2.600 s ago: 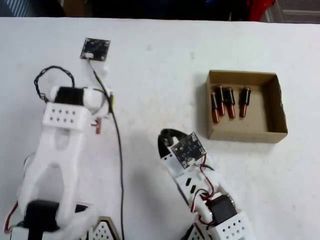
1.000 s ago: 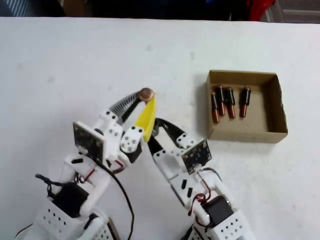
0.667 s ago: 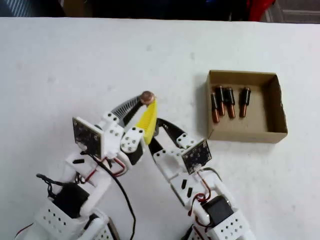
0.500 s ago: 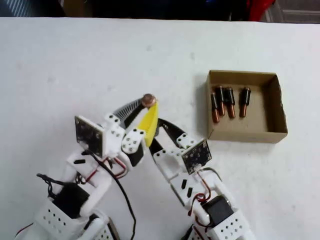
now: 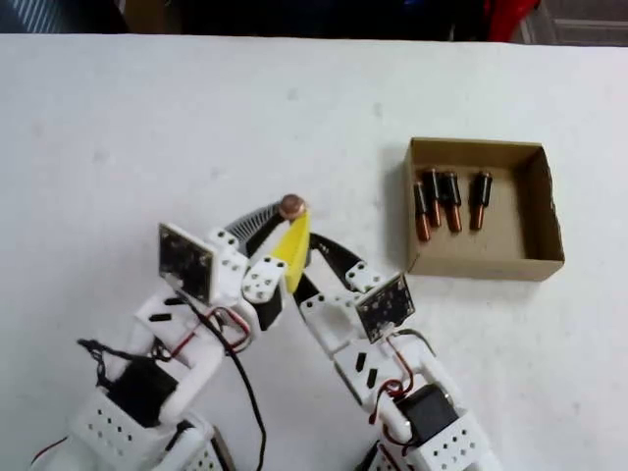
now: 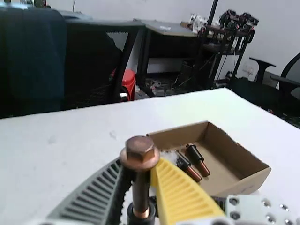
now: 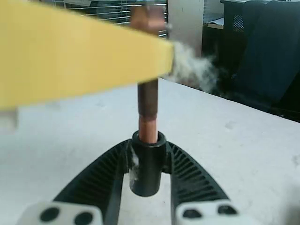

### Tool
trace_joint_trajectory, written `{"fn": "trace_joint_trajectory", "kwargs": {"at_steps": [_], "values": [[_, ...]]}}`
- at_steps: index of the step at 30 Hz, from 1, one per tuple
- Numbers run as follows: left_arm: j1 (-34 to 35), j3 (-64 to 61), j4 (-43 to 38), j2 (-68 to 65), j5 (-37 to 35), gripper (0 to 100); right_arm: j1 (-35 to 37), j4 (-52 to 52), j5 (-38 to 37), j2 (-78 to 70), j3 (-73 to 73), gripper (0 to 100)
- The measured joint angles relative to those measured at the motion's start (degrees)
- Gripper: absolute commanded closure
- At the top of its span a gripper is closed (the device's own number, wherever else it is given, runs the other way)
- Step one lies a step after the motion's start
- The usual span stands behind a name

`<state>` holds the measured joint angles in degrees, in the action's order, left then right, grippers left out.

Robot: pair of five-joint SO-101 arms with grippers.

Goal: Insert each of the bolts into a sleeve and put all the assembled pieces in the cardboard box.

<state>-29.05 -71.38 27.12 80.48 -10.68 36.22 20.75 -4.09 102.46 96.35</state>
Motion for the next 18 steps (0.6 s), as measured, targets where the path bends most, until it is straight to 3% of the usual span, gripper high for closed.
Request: {"fn": "trace_joint_trajectory", "kwargs": {"at_steps": [18], "values": [[-0.4, -7.9, 0.0, 0.1, -0.3, 98, 0.0, 1.1, -2.8, -0.1, 0.0, 98.1]]}}
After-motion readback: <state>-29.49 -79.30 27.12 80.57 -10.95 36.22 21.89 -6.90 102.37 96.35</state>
